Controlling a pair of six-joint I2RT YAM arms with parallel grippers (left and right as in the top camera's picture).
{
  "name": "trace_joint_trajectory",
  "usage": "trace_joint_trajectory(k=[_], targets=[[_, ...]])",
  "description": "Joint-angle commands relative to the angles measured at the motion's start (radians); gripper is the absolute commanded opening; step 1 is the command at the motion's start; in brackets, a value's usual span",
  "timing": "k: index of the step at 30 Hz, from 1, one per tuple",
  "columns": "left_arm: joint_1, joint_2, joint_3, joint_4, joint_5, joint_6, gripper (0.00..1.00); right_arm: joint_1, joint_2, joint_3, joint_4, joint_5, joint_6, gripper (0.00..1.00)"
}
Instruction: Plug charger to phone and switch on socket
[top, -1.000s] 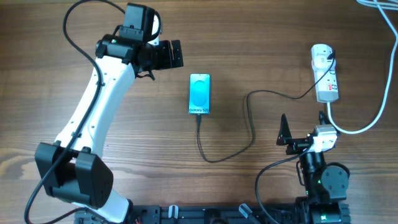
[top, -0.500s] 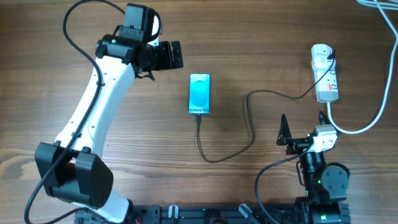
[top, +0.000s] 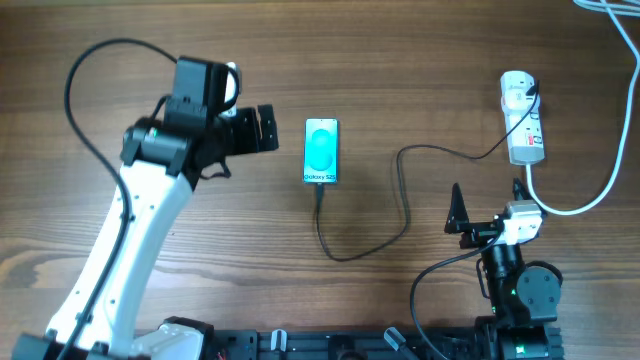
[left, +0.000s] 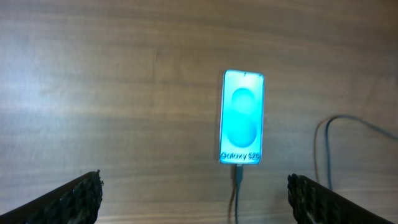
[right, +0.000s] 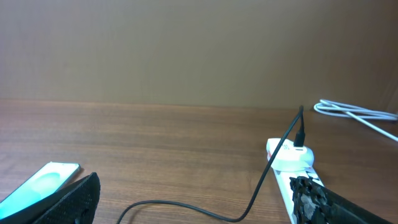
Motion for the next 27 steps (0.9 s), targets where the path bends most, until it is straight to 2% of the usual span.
trace_joint_trajectory(k=[1, 4, 7, 12, 21, 27], targets=[[0.003, -0.129, -0.23, 0.15, -0.02, 0.016, 1.0, 0.005, -0.012, -0.002, 0.003, 0.002, 0.013, 1.0], [0.028, -0.225, -0.366, 0.252, 0.006, 0.091, 1.0, 0.005, -0.012, -0.002, 0.002, 0.002, 0.013, 1.0], [0.11, -0.325, -0.454, 0.262, 0.068, 0.169, 1.0, 0.005, -0.012, -0.002, 0.003, 0.002, 0.013, 1.0], [0.154, -0.483, -0.541, 0.269, 0.071, 0.167, 1.0, 0.005, -0.012, -0.002, 0.003, 0.002, 0.013, 1.0], [0.212, -1.078, -0.763, 0.278, 0.206, 0.126, 1.0, 0.005, -0.012, -0.002, 0.003, 0.002, 0.013, 1.0], [0.213, -1.134, -0.797, 0.25, 0.2, 0.107, 1.0, 0.005, -0.012, -0.002, 0.003, 0.002, 0.013, 1.0]])
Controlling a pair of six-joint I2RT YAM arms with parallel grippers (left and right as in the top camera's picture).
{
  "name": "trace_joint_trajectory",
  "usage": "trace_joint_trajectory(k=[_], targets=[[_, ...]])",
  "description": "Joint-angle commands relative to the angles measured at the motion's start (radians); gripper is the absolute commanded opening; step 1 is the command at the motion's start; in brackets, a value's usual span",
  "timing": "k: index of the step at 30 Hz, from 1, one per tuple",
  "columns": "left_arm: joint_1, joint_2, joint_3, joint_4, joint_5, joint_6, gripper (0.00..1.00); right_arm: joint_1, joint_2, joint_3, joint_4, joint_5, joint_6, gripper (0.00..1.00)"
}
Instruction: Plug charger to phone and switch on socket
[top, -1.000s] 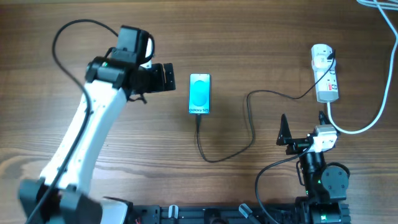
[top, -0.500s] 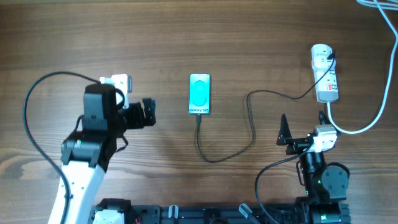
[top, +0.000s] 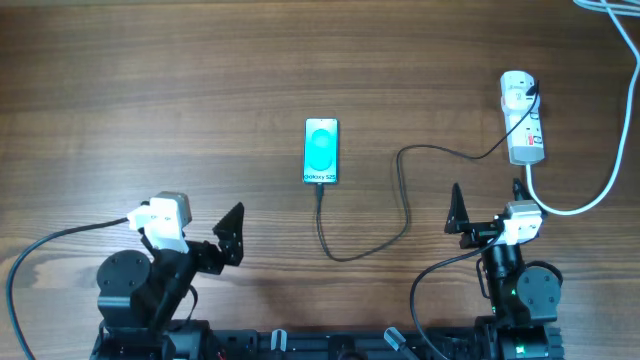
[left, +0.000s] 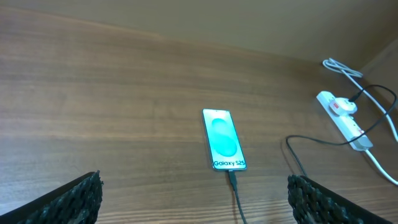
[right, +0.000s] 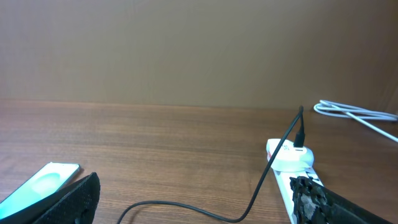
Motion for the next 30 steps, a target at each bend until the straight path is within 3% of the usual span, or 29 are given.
trace_joint_trajectory(k=[1, 5, 8, 11, 15, 18, 24, 30], targets=[[0.009, -0.026, -0.056, -0.003, 0.007, -0.01, 1.0, 0.005, -0.01, -0.001, 0.003, 0.002, 0.013, 1.0], [0.028, -0.179, -0.2, 0.074, 0.004, -0.013, 1.0, 0.005, -0.01, -0.001, 0.003, 0.002, 0.013, 1.0], [0.041, -0.269, -0.301, 0.167, -0.053, -0.124, 1.0, 0.005, -0.01, -0.001, 0.003, 0.002, 0.013, 1.0], [0.041, -0.3, -0.375, 0.296, -0.057, -0.124, 1.0, 0.005, -0.01, -0.001, 0.003, 0.002, 0.013, 1.0], [0.041, -0.3, -0.424, 0.338, -0.196, -0.251, 1.0, 0.005, -0.01, -0.001, 0.003, 0.002, 0.013, 1.0], [0.041, -0.3, -0.441, 0.373, -0.237, -0.25, 1.0, 0.005, -0.01, -0.001, 0.003, 0.002, 0.013, 1.0], [0.041, -0.3, -0.536, 0.592, -0.248, -0.242, 1.0, 0.005, -0.01, -0.001, 0.003, 0.002, 0.013, 1.0], [0.041, -0.3, -0.552, 0.595, -0.243, -0.056, 1.0, 0.005, -0.01, -0.001, 0.003, 0.002, 0.013, 1.0]])
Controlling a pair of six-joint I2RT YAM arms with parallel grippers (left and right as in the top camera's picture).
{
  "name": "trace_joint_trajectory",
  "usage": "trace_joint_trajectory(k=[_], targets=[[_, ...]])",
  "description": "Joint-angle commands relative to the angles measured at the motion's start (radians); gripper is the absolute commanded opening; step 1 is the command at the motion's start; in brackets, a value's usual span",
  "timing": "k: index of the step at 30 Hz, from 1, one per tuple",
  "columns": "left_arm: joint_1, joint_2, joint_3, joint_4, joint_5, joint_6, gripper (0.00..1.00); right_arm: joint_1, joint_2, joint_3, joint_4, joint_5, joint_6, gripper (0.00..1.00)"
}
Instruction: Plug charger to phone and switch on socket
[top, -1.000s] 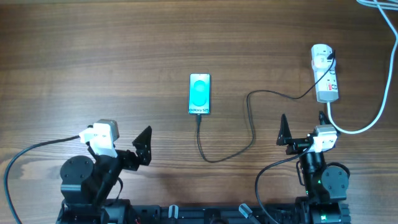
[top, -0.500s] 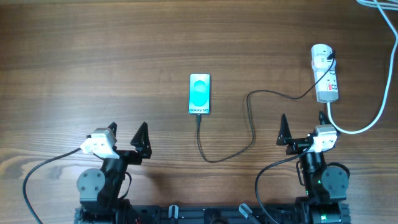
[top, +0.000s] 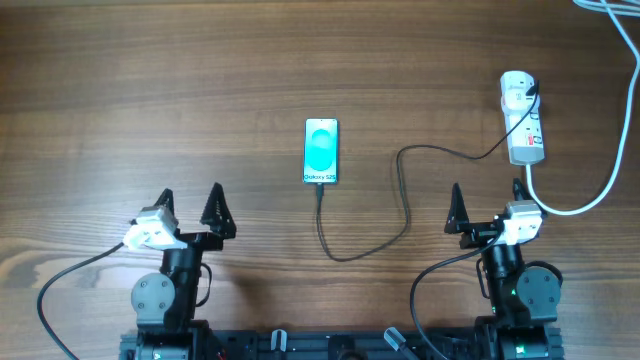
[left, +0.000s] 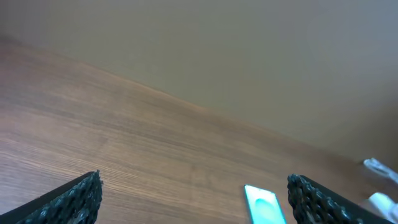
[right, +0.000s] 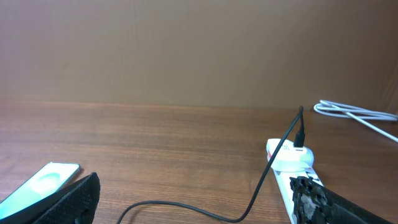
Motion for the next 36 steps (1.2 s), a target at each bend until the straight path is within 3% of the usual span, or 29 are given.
trace_joint_trajectory(k=[1, 6, 36], targets=[[0.009, -0.011, -0.012, -0.053, -0.009, 0.148, 1.0, 0.005, -0.01, -0.001, 0.003, 0.002, 0.013, 0.99], [0.009, -0.011, -0.012, -0.053, -0.015, 0.319, 1.0, 0.005, -0.01, -0.001, 0.003, 0.002, 0.013, 1.0], [0.021, -0.011, -0.012, -0.051, -0.024, 0.344, 1.0, 0.005, -0.01, -0.001, 0.003, 0.002, 0.013, 1.0]])
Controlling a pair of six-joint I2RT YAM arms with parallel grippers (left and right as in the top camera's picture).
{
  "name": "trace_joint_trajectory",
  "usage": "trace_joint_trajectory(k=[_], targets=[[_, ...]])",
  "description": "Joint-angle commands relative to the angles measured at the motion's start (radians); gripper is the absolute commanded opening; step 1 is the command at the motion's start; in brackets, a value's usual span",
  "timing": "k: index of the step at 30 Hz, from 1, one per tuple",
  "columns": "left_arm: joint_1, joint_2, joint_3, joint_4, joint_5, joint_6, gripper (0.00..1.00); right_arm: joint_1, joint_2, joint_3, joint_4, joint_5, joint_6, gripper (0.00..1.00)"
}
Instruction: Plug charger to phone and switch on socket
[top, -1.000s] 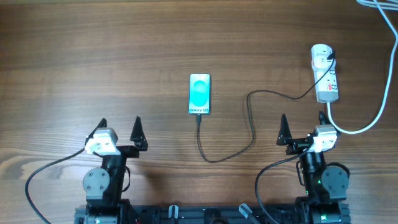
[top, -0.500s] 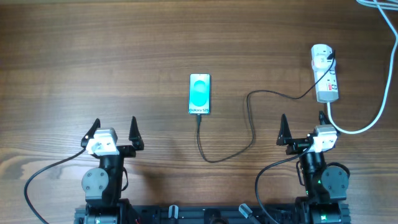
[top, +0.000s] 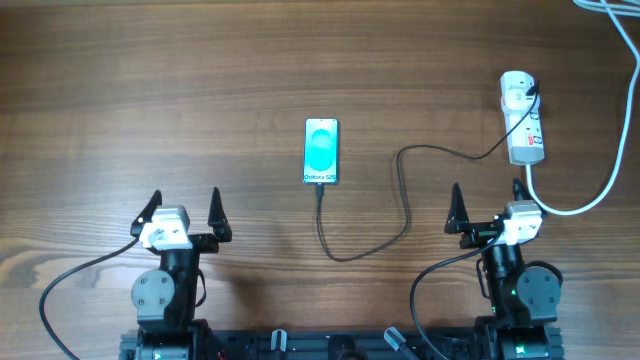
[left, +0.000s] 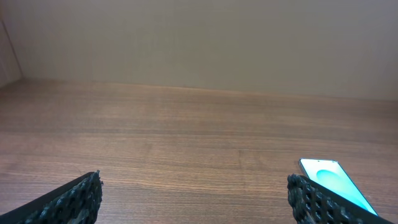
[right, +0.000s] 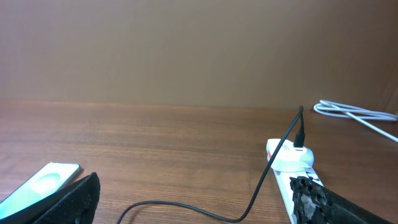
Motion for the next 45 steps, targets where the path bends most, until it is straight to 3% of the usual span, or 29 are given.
trace_joint_trajectory(k=[1, 45], targets=[[-0.006, -0.011, -0.008, 0.0, 0.005, 0.019, 1.0, 0.005, -0.01, -0.001, 0.003, 0.002, 0.013, 1.0], [-0.006, -0.011, -0.008, 0.0, 0.005, 0.019, 1.0, 0.005, -0.01, -0.001, 0.004, 0.005, -0.011, 1.0]])
